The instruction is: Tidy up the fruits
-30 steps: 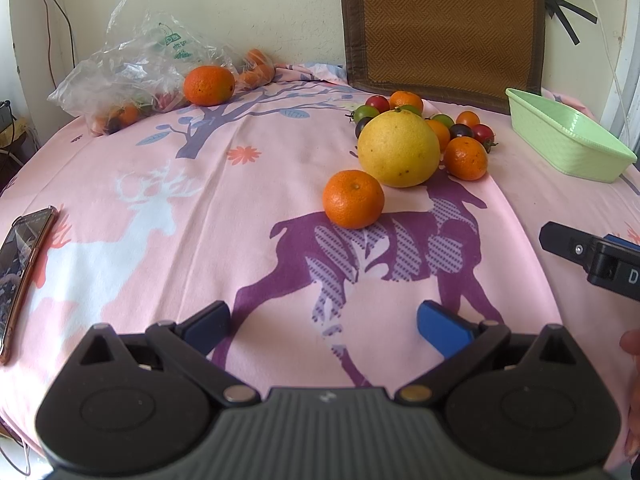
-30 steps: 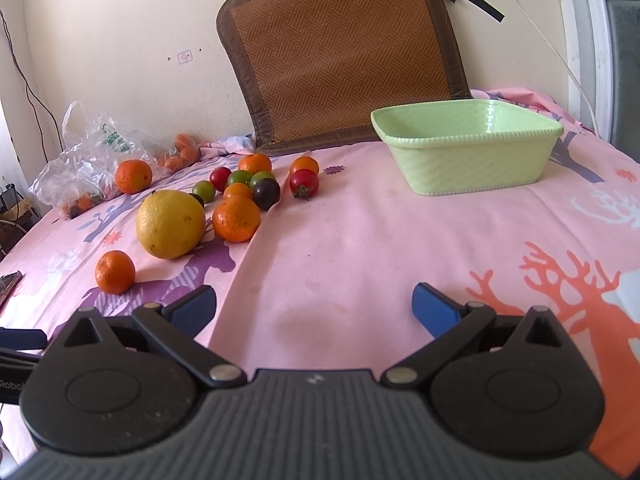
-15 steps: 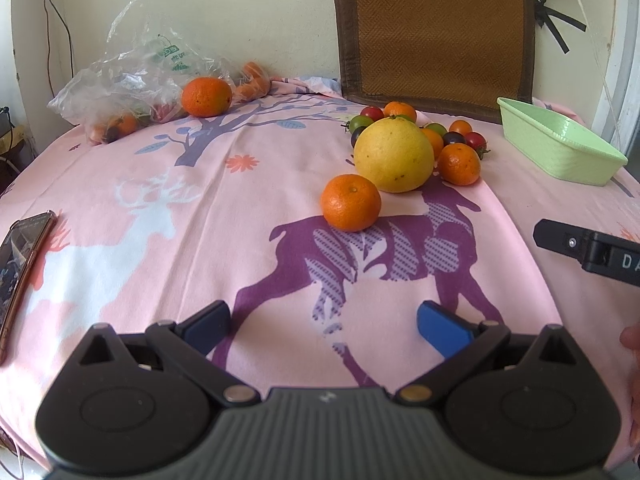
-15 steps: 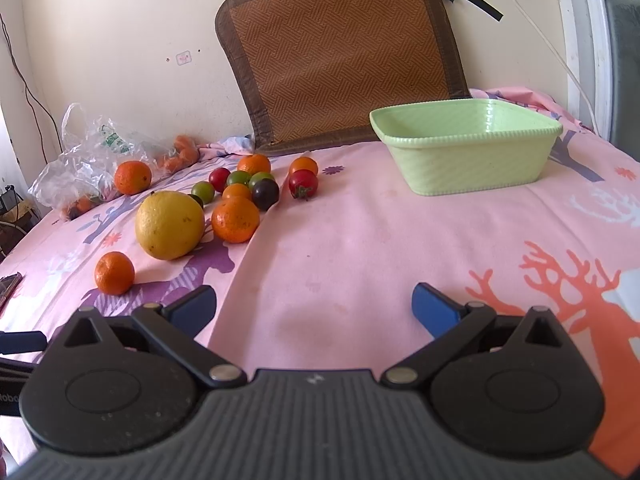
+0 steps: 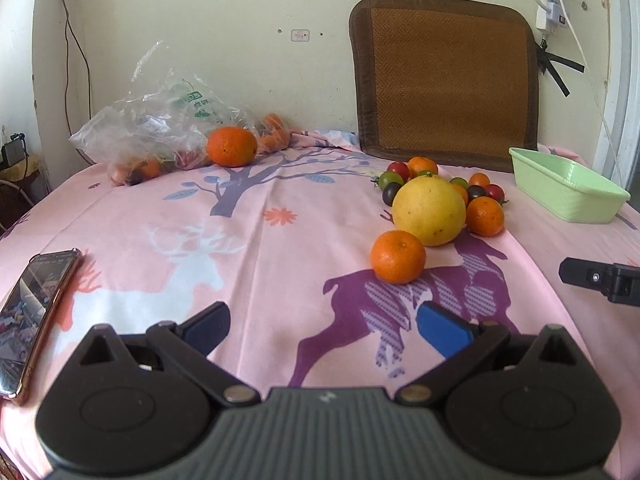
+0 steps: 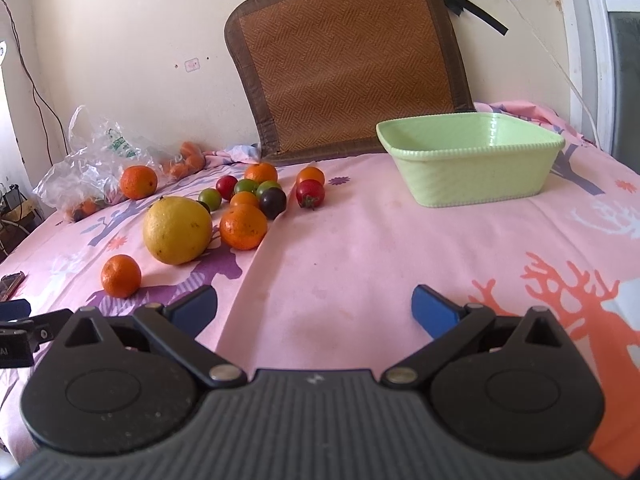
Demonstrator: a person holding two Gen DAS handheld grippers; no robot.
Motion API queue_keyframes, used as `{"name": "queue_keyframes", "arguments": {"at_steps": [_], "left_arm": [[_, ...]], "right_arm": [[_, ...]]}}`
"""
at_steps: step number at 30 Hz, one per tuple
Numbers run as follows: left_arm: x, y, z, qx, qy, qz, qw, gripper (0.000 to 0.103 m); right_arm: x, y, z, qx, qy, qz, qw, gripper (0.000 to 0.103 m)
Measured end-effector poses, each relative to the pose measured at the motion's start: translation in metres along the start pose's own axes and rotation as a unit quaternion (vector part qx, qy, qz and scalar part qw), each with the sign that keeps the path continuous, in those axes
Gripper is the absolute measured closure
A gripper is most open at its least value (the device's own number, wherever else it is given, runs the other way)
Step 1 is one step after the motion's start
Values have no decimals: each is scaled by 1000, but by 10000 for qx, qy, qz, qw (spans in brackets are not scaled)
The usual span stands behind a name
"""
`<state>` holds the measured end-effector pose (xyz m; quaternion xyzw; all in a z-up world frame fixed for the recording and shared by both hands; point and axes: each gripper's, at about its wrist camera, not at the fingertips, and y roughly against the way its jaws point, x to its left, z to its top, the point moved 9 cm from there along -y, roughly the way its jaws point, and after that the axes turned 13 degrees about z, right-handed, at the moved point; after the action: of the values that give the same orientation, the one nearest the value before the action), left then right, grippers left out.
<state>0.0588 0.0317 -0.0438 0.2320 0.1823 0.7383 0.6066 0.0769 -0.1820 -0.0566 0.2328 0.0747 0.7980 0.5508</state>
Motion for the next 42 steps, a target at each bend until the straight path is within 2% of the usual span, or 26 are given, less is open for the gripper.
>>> {"name": "queue_keyframes", "arguments": {"at_steps": [4, 11, 15, 18, 23, 35, 42], "left_arm": [[-7, 2, -5, -155, -152, -35, 9998, 0], [-13, -1, -7, -319, -311, -75, 9990, 0], [-11, -5, -10, -240, -286, -84, 9993, 0], [-10, -8, -11, -133, -211, -207, 9995, 0], [-13, -11, -11, -33, -242, -339, 9991, 0], [-16, -11, -11, -12, -278, -396, 9988, 1], [-14, -3, 3, -218, -210, -525, 9982, 3]], "right_arm": [[5, 2, 2, -102, 192, -51, 9998, 8], [22, 0, 7, -327, 378, 110, 9987, 19], [23, 2, 14, -548, 476, 59, 9973, 25], [19, -3, 13, -458, 346, 128, 9983, 27], [4, -10, 10, -293, -229, 302, 9989, 27], [10, -10, 8, -233, -160, 333, 9990, 27], [10, -10, 8, -235, -165, 337, 9990, 27]]}}
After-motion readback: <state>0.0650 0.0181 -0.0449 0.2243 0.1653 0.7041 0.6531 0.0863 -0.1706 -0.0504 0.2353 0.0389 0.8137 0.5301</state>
